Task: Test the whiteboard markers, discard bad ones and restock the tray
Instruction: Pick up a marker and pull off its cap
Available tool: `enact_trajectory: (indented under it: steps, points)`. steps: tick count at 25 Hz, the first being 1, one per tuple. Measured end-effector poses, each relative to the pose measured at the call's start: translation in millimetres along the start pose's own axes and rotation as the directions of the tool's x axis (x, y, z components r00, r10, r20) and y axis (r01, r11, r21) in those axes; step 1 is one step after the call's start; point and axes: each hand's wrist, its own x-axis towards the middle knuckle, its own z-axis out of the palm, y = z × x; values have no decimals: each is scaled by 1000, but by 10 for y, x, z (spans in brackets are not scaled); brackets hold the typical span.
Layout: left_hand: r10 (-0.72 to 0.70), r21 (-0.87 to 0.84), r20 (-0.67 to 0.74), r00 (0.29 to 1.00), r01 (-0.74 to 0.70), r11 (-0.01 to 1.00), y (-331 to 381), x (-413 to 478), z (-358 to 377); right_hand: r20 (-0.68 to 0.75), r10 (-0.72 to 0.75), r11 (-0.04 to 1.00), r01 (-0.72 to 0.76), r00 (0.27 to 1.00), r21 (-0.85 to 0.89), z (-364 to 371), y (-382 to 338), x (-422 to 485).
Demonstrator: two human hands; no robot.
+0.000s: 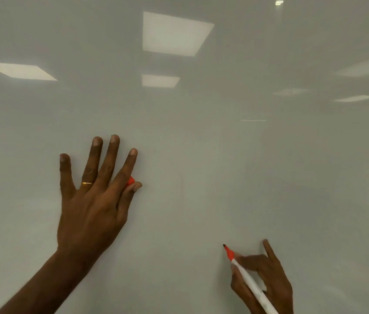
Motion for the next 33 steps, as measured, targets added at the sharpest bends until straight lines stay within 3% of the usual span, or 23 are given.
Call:
enact_trajectory:
  steps: [4, 8, 10, 14, 19, 24, 27, 30, 33]
  points:
    - [-80, -29, -54, 995, 79, 996, 157, 3, 33, -53, 185, 931, -158, 981, 328, -261, 73, 1014]
    - [-146, -107, -68, 987, 139, 985, 202, -29, 93, -72, 109, 947, -82, 991, 310, -399, 110, 1786]
    - [-152, -151, -57, 987, 142, 978, 188, -27, 134, -111, 170, 933, -123, 979, 339, -491, 263, 1668]
    - [-139, -183, -118, 983, 116, 976, 170, -47, 198, 70, 291, 895, -297, 954, 333, -609, 552, 712]
    - [-130, -244, -195, 972, 81, 966, 137, -95, 239, 136, 390, 874, -413, 911, 256, -815, 589, 226]
    - [-210, -312, -261, 942, 124, 942, 314, -77, 7, 314, 539, 612, -620, 781, 491, -1015, 208, 417]
    - [-184, -533, -137, 973, 84, 842, 520, -131, -161, 373, 546, 538, -655, 750, 530, -989, -105, 404]
    - [-94, -780, 77, 993, 119, 615, 1000, -358, -329, 429, 520, 412, -657, 739, 631, -970, -418, 422]
    - [-90, -892, 229, 969, 246, 379, 1423, -695, -415, 418, 485, 442, -627, 768, 641, -1016, -644, 432]
